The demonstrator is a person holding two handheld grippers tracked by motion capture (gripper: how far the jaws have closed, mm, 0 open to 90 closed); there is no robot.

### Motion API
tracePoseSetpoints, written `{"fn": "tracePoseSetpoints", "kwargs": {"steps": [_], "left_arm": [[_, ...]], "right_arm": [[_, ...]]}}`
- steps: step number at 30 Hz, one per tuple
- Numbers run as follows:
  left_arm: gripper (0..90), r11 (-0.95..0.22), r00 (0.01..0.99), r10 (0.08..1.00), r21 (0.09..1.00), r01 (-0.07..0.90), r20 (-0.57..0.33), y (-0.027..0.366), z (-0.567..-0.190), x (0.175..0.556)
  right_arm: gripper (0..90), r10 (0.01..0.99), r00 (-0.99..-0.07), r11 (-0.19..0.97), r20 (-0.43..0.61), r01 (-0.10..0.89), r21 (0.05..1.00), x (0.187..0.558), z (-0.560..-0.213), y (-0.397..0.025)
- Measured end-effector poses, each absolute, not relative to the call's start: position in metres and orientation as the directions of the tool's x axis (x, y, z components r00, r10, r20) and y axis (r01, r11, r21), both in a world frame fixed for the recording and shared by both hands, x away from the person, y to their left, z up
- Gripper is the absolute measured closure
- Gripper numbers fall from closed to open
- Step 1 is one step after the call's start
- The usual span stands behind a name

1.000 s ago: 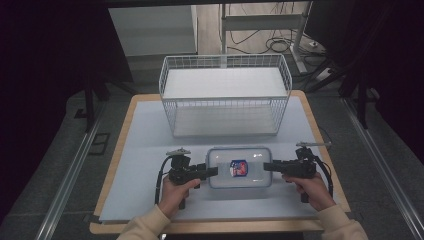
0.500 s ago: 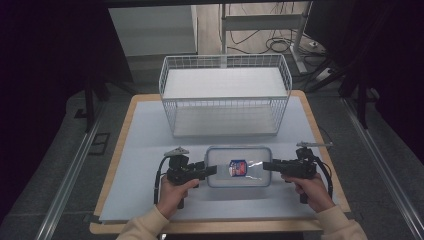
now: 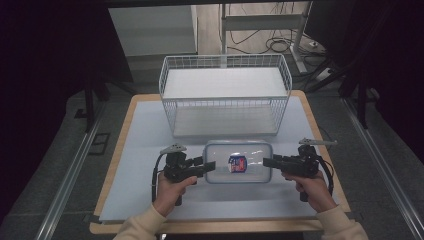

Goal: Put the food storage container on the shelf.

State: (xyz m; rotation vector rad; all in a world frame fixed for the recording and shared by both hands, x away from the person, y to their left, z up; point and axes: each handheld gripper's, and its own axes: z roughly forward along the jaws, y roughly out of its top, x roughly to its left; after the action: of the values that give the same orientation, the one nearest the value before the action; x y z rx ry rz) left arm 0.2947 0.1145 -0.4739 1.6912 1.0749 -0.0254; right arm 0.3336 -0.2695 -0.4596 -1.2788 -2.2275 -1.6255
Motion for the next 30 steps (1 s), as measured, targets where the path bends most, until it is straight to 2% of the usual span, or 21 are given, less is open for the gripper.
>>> {"fn": "tracePoseSetpoints", "kwargs": {"steps": [30], "left_arm": [[45.3,0.0,0.619,0.629,0.797,0.604,-0.47,0.129,-0.431,0.313]], "right_arm": [[52.2,0.568,-0.685,0.08,0.456,0.597,0.798,0.348,-0.413,-0.254]]}}
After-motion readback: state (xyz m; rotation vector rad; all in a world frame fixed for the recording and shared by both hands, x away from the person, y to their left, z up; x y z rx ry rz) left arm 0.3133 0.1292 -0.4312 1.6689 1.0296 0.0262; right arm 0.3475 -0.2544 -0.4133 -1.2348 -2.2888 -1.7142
